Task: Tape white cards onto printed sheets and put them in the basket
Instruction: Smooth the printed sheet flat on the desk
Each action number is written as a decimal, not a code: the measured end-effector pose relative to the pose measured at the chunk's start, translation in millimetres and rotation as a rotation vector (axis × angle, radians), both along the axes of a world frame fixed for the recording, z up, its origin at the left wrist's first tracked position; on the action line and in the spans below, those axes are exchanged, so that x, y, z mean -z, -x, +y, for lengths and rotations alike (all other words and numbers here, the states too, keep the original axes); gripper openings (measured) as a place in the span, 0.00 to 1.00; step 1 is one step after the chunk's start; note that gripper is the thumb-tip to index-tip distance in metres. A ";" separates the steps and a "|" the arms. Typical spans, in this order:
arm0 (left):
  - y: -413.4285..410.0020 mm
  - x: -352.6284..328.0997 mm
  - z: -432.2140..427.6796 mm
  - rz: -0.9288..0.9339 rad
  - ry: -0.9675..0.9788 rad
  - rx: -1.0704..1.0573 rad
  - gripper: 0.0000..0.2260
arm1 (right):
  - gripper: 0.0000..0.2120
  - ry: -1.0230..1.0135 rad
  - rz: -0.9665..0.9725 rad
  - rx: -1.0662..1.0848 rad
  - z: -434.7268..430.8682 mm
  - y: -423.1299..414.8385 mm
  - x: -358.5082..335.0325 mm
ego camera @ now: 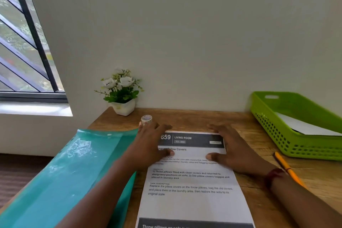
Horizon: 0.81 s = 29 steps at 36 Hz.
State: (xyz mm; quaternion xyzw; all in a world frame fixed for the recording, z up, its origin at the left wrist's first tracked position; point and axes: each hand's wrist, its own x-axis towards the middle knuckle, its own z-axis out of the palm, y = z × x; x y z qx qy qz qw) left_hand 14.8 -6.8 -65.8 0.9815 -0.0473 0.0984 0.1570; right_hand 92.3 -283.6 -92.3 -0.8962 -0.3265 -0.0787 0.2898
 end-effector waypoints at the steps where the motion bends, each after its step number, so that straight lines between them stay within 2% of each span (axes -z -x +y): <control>1: 1.4 -1.5 2.2 -0.018 0.058 -0.004 0.32 | 0.40 -0.035 -0.013 0.019 -0.6 1.0 -1.0; 3: 5.1 -5.4 4.1 -0.056 0.139 -0.010 0.29 | 0.36 -0.099 -0.037 0.053 -1.6 4.2 -3.7; 7: 11.7 -10.6 -0.3 -0.122 0.173 -0.026 0.22 | 0.27 -0.218 -0.077 0.109 -1.6 10.9 -9.9; 9: 14.0 -11.9 -2.5 -0.152 0.163 -0.018 0.18 | 0.26 -0.218 -0.138 0.119 -2.1 14.1 -12.8; 13: 19.1 -13.8 -5.4 -0.194 0.143 0.012 0.08 | 0.16 -0.183 -0.265 0.124 -4.0 19.4 -15.0; 18: 21.5 -11.5 -7.0 -0.240 0.172 0.008 0.09 | 0.11 -0.138 -0.405 0.061 -3.6 24.7 -18.2; 21: 21.3 -10.5 -8.5 -0.212 0.156 0.021 0.10 | 0.14 -0.061 -0.382 0.035 -3.5 27.7 -21.8; 29: 24.0 -4.4 -14.6 -0.017 -0.030 0.065 0.11 | 0.17 0.328 -0.271 0.087 0.4 40.3 -26.2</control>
